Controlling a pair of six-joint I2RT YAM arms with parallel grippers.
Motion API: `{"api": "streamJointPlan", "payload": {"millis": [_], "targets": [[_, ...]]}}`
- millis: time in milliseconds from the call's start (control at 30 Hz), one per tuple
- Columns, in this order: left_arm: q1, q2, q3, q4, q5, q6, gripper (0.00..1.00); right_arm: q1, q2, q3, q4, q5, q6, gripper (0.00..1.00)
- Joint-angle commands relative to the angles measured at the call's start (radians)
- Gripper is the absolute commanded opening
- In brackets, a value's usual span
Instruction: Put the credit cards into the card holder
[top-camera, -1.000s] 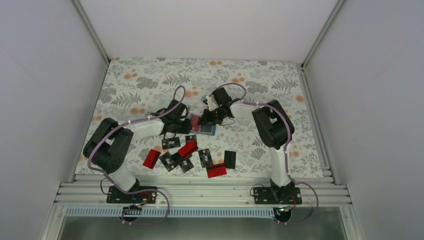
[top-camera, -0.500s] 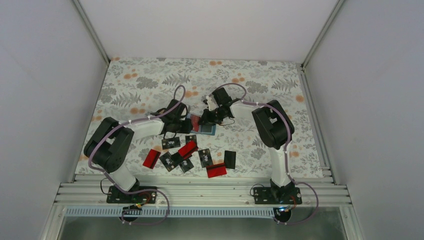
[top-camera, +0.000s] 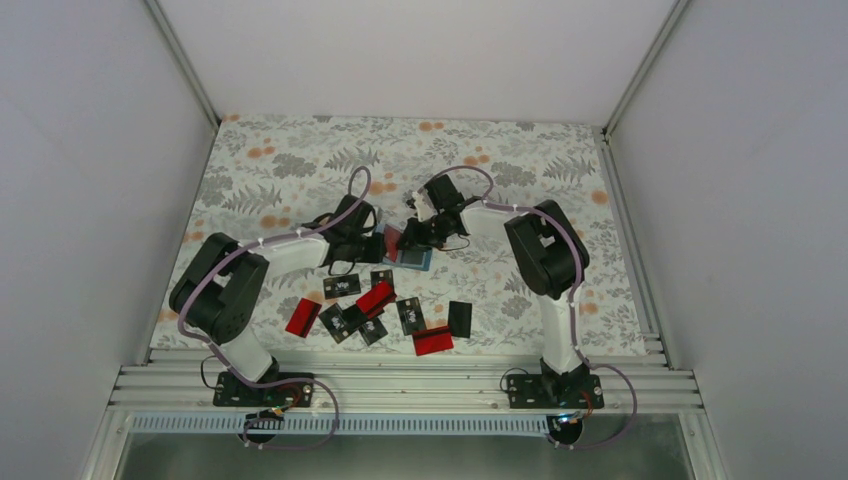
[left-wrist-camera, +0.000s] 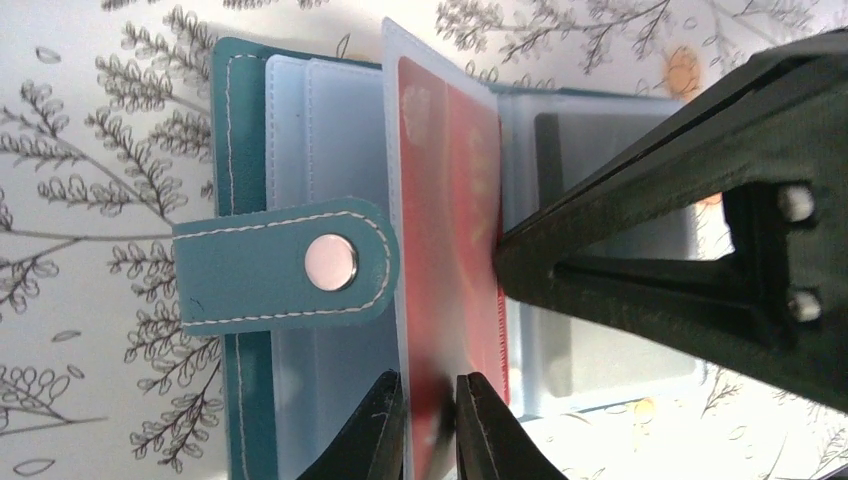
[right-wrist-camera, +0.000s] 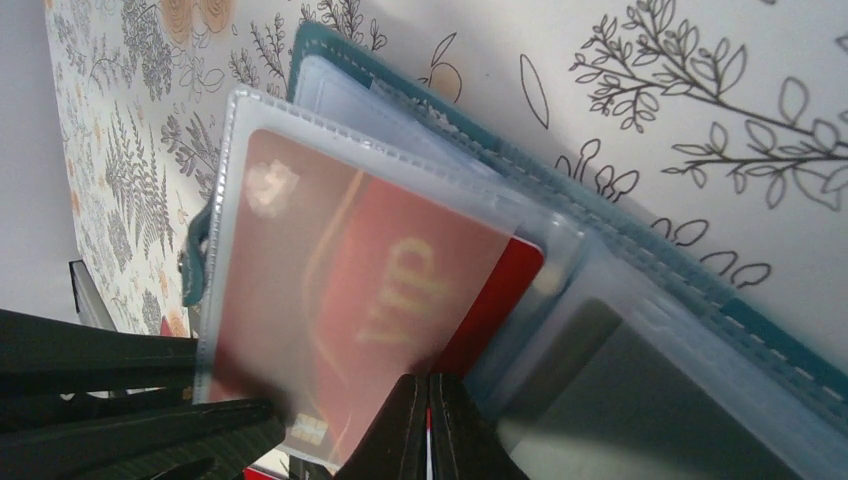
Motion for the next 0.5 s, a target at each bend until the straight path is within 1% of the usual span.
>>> {"api": "streamJointPlan", "payload": {"millis": [0,133,400,467], "targets": [[0.001,0.006,0.048,-0.003,-0.003,0.011,0.12,0.006,-0.054,-0.013,-0.032,0.025,-0.01,0.04],[-0.006,0.012,0.067,-0.021,-0.013,0.017,0.12,-0.003,-0.114,-0.025,-0.055,0.047,-0.007,0.05],[-0.05,0.045,0.123,-0.049,-0.041,0.027,0.12,-0.046,-0.261,-0.098,-0.089,0.125,0.004,0.16],[-0.068,0.058,0.144,-0.056,-0.05,0.027,0.12,-0.06,-0.296,-0.125,-0.09,0.134,0.005,0.17]]}}
